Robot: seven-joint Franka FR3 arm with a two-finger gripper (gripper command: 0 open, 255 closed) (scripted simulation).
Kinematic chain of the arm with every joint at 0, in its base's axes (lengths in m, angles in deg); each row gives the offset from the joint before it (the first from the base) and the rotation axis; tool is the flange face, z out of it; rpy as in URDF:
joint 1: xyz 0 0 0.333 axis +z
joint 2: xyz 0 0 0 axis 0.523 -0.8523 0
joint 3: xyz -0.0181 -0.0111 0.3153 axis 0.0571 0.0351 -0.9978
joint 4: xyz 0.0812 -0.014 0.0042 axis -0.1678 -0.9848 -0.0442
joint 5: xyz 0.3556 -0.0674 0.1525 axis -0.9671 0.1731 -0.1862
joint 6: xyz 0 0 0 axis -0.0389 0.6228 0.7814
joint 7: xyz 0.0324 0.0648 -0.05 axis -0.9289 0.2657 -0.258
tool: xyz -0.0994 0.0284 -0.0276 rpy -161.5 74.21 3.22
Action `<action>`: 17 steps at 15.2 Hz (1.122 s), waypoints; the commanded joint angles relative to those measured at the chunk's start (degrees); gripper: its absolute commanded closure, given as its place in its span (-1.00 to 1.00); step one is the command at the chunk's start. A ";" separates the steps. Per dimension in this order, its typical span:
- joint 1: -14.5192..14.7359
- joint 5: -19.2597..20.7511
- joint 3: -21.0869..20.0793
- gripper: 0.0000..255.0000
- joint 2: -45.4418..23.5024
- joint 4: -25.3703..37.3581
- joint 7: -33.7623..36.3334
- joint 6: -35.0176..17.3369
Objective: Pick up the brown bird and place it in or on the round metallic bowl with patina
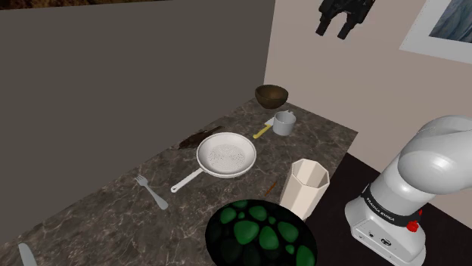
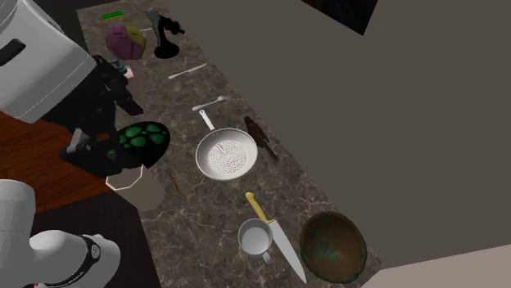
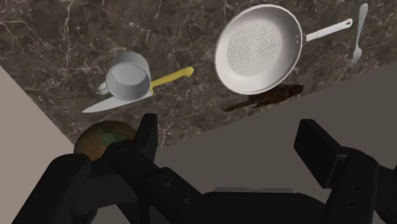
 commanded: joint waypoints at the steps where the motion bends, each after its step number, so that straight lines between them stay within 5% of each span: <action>1: 0.00 0.00 0.00 -1.00 0.00 0.00 0.00 0.00; 17: -0.37 -5.62 -12.41 -1.00 -23.78 -2.75 19.64 -22.99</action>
